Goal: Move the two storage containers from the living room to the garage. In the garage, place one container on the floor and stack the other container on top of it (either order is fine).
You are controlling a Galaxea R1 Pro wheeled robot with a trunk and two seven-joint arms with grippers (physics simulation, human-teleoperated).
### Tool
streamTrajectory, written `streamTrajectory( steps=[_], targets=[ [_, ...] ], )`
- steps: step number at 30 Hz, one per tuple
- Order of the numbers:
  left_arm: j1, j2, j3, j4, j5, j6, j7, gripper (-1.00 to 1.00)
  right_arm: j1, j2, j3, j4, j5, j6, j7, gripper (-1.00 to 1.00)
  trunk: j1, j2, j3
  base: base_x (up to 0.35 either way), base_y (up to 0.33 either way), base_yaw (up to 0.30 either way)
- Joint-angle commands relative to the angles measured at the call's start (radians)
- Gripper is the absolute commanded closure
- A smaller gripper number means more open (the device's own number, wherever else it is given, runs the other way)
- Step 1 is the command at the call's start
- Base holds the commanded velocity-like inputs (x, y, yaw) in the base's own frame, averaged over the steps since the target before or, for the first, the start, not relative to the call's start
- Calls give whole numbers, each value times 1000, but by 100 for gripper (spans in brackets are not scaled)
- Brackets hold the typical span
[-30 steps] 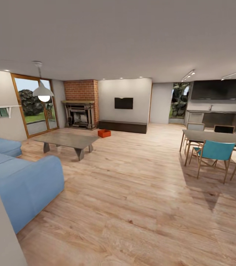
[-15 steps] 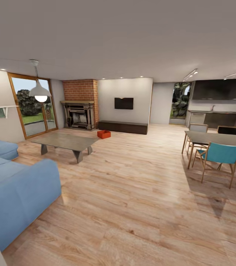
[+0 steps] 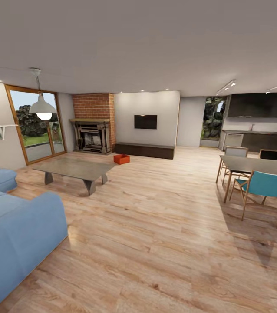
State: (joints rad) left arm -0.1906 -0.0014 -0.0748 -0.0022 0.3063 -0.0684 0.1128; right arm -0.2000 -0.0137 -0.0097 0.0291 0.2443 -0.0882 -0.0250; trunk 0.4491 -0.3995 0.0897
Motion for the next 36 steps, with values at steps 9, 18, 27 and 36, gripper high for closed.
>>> streamTrajectory(
  steps=[9,18,27,36],
  targets=[
    [0,0,-8,1,8,-4,2,-100,-1,0,-1,3,7,-5,-3,-100,1,-1,0,322,0,0],
    [0,0,-8,1,8,-7,2,-100,-1,0,-1,3,9,-6,-3,-100,1,-1,0,322,0,0],
    [0,0,-8,1,8,-7,2,-100,-1,0,-4,3,6,-2,-4,-100,1,-1,0,322,0,0],
    [-1,0,-8,1,8,-7,2,-100,-1,0,-1,3,7,-5,-4,-100,1,-1,0,322,0,0]
  ],
)
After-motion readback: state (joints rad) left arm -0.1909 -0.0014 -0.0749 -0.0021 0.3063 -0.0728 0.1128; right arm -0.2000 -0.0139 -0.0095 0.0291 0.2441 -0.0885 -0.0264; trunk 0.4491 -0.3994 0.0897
